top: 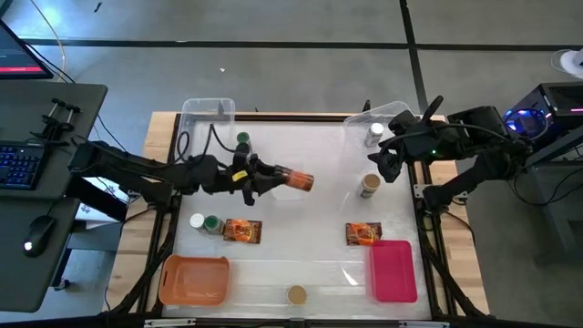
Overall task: Sort spices by type
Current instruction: Put the bottom black seasoning bottle into the left large transparent bin
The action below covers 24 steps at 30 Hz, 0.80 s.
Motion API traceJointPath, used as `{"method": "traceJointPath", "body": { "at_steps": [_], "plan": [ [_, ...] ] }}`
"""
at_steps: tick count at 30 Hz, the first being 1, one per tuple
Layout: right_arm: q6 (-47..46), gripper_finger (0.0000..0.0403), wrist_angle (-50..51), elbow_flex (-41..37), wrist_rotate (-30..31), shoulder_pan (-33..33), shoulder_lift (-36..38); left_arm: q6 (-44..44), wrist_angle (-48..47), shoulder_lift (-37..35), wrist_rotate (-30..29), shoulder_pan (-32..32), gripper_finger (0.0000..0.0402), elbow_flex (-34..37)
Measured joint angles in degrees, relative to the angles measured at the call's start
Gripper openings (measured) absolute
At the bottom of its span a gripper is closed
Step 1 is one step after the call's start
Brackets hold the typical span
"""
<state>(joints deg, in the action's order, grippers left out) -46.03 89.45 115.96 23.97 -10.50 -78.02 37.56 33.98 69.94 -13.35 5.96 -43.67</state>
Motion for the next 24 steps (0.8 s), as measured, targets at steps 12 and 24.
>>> {"method": "traceJointPath", "body": {
  "at_steps": [12, 24],
  "plan": [
    [-3.2, 0.0240, 0.0, 0.0, 0.5, 0.0, 0.0, 49.8, -7.0, -0.3, -11.0, -7.7, 0.0167, -3.2],
    [-4.9, 0.0240, 0.0, 0.0, 0.0, 0.0, 0.0, 28.6, 1.3, -0.3, -4.3, -8.6, 0.0167, -3.6]
  ]
}}
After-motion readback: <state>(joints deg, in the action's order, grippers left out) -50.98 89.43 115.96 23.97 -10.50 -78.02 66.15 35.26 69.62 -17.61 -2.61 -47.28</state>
